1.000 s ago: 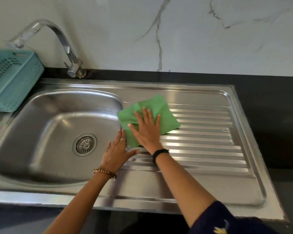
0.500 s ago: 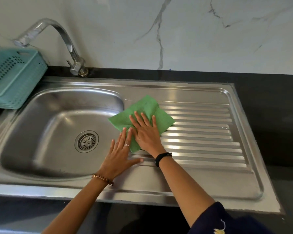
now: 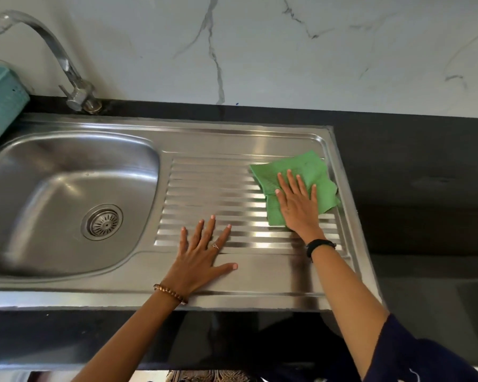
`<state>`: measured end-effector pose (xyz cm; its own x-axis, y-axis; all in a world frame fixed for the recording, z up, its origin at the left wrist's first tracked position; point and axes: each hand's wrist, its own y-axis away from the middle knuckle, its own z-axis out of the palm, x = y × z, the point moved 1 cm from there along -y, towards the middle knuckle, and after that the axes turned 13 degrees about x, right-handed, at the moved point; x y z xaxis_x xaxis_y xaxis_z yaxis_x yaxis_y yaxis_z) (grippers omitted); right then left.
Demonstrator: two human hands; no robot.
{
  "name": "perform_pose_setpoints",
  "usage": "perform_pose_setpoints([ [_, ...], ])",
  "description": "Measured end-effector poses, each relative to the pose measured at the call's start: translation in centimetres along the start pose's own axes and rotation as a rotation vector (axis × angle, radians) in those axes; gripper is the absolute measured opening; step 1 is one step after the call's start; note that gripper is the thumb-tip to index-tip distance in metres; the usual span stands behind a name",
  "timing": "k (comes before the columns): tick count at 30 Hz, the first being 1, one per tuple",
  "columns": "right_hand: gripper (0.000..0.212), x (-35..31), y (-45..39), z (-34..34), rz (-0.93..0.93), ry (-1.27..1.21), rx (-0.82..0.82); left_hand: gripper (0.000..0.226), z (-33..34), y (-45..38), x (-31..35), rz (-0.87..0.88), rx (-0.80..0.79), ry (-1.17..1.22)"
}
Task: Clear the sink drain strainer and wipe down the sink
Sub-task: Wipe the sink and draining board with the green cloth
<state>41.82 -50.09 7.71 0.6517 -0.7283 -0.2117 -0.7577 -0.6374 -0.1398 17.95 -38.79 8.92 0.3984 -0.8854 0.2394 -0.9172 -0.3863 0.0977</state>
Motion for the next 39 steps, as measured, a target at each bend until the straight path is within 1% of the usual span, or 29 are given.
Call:
perform_pose_setpoints([
  [2,0.05,1.8,0.0,-0.5,0.027,0.019,0.004,0.098,0.1,-0.1,0.5,-0.01,-0.009,0.009],
  [6,0.051,3.3,0.6,-1.2,0.085,0.018,0.008,0.099,-0.3,-0.1,0.4,-0.004,-0.022,0.002],
  [12,0.053,3.9,6.1,-2.2,0.169,-0.032,0.038,0.105,-0.1,0.1,0.2,0.001,-0.002,0.031],
  [15,0.054,3.6,7.8,-1.9,0.184,-0.017,0.041,0.106,-0.1,0.3,-0.6,-0.033,0.018,0.061],
  [19,0.054,3.4,6.4,-1.9,0.19,0.007,0.067,0.11,-0.5,0.7,-2.8,-0.114,0.025,0.068],
  [23,0.053,2.4,4.3,-1.9,0.252,-0.001,0.089,0.112,-1.1,1.7,-4.9,-0.162,0.01,0.049],
  [28,0.056,-1.0,4.1,-1.1,0.271,0.018,0.072,0.115,-1.4,2.7,-6.7,-0.204,0.036,0.052],
  [32,0.058,-4.2,3.4,-0.6,0.297,0.008,0.046,0.112,-1.5,3.0,-7.3,-0.23,0.062,0.076],
  [36,0.058,-9.4,3.7,0.7,0.201,0.0,0.027,0.114,-1.6,3.1,-7.1,-0.287,0.083,0.125],
  [39,0.057,-14.2,3.5,2.1,0.115,-0.022,0.019,0.11,-2.0,2.8,-6.9,-0.299,0.07,0.122],
])
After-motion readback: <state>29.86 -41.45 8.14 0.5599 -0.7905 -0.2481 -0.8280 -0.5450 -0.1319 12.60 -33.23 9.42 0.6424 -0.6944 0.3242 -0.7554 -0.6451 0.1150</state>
